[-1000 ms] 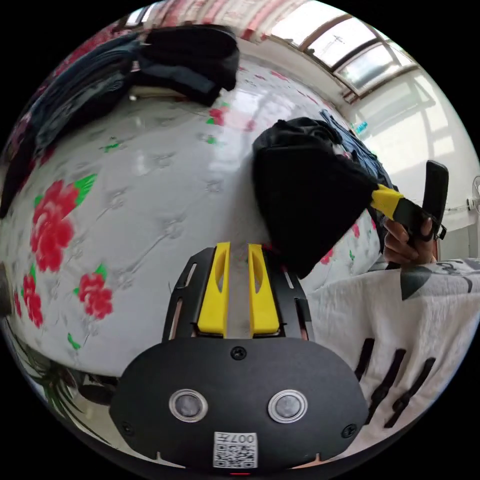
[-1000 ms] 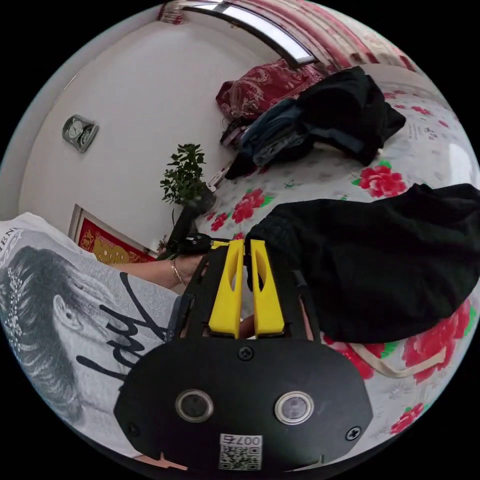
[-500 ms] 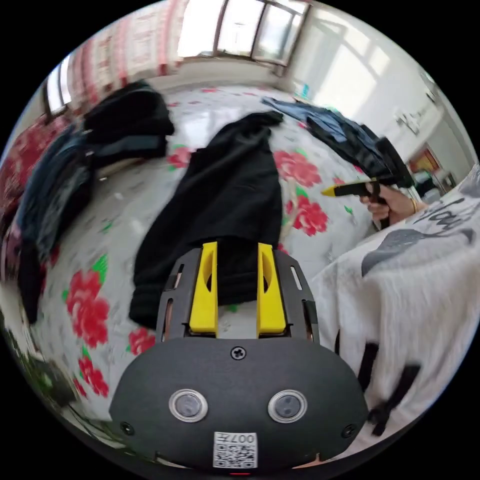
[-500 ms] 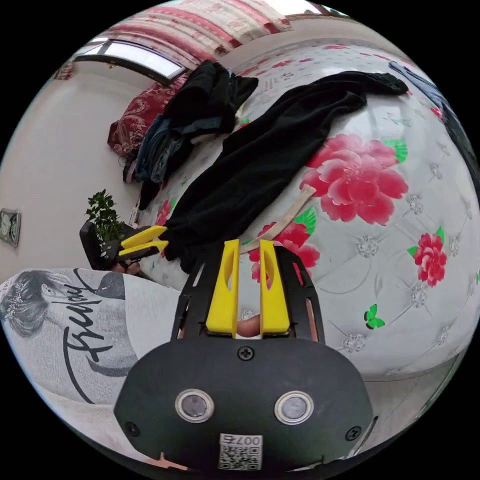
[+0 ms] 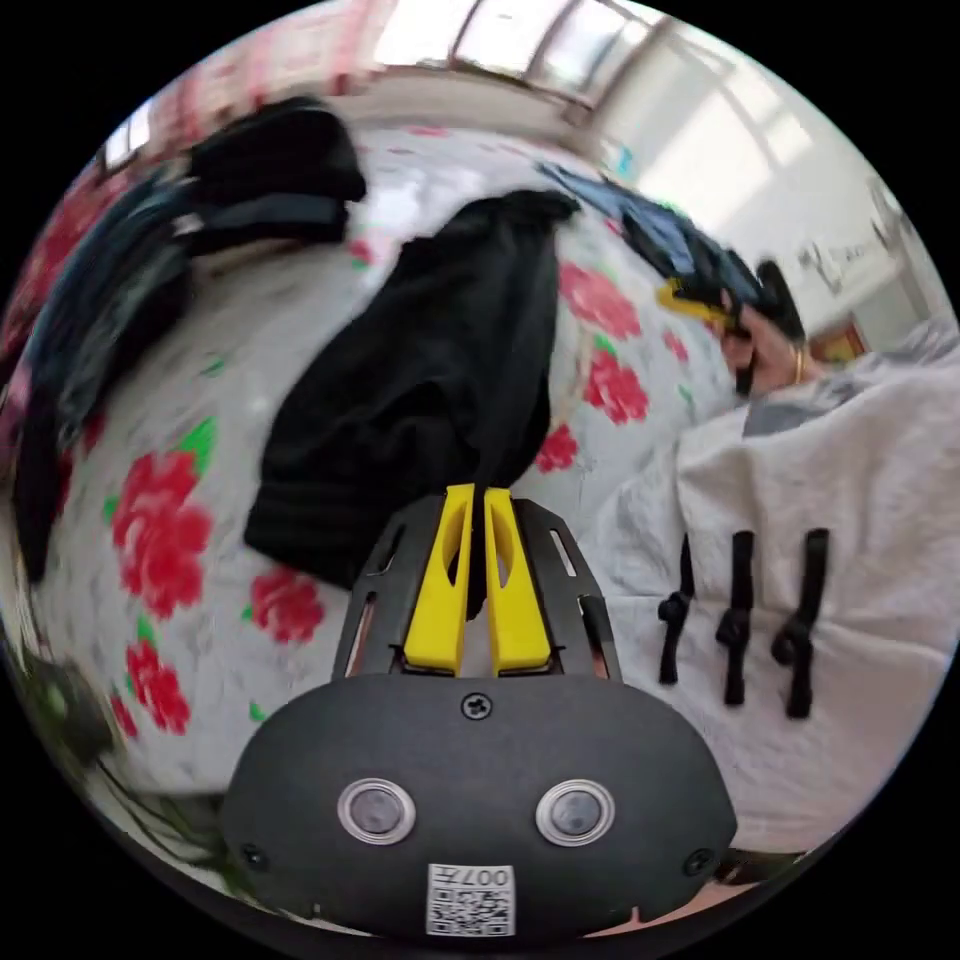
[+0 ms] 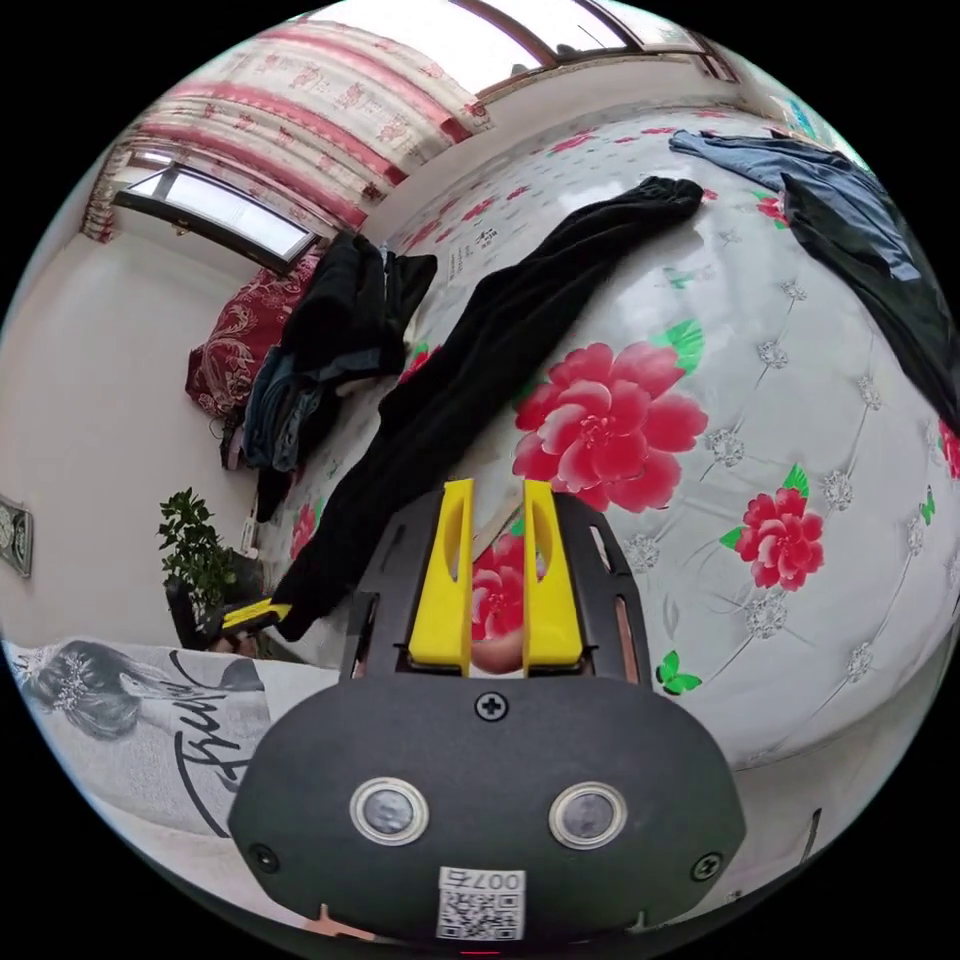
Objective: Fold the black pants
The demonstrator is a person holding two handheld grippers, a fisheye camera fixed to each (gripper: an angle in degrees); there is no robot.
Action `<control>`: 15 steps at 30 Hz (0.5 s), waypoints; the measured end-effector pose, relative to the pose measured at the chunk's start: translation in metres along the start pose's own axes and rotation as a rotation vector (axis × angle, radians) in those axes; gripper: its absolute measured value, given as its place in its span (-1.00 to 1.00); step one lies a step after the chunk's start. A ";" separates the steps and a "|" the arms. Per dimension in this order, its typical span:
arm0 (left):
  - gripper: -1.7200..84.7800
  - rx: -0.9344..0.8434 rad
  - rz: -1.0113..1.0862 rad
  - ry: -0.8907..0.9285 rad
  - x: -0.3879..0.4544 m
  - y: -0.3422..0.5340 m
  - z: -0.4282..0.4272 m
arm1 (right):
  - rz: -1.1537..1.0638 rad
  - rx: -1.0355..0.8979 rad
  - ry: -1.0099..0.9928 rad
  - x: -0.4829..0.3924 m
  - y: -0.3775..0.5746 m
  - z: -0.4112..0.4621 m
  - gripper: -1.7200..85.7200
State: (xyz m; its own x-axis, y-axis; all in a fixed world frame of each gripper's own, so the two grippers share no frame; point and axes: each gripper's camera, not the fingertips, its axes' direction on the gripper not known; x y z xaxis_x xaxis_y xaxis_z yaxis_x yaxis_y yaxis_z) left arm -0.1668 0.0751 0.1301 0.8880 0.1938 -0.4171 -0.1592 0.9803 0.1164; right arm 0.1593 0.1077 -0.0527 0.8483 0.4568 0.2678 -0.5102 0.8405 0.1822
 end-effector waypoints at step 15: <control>-0.98 0.336 -0.735 -0.256 -0.098 0.125 -0.085 | 0.136 -0.115 0.094 0.039 -0.109 0.075 -0.75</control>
State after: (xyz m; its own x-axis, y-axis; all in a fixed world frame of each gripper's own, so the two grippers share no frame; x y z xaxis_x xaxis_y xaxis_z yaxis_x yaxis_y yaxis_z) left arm -0.3099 0.1821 0.1091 0.7923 -0.5424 -0.2794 0.5973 0.7828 0.1744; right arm 0.2373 0.0119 0.0083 0.7852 0.5888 0.1916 -0.6056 0.7948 0.0394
